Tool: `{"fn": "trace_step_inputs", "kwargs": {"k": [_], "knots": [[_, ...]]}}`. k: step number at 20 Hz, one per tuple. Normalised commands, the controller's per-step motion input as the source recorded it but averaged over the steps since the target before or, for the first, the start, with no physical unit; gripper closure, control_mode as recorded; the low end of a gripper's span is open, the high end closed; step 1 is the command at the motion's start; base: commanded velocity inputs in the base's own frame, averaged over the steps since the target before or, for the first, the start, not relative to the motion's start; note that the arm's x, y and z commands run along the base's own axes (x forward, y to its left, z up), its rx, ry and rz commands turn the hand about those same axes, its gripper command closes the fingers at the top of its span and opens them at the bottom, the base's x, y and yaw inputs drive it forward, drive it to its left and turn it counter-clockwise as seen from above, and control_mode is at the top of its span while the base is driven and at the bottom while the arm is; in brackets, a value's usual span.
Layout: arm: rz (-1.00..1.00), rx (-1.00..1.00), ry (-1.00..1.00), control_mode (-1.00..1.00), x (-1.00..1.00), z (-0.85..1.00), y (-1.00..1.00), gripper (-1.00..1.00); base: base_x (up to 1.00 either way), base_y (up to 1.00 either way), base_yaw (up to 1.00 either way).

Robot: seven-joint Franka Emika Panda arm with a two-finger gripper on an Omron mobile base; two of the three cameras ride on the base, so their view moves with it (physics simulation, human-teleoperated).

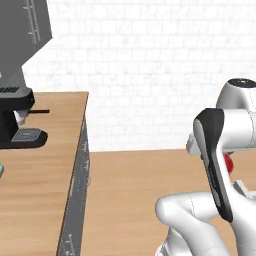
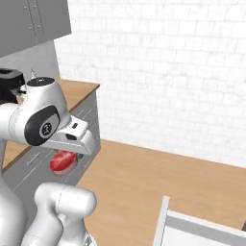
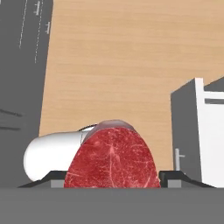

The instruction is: Pick up the knife from the drawer and place it on the cutting board. Then place the meat from the plate to the cutting board.

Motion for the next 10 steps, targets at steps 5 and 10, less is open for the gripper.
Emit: {"fn": "trace_step_inputs", "kwargs": {"k": [5,10], "knots": [[0.00,0.00,0.00,1.00,0.00,0.00,0.00,1.00,1.00,0.00,0.00],[0.00,0.00,0.00,1.00,0.00,0.00,0.00,1.00,1.00,0.00,0.00]]}}
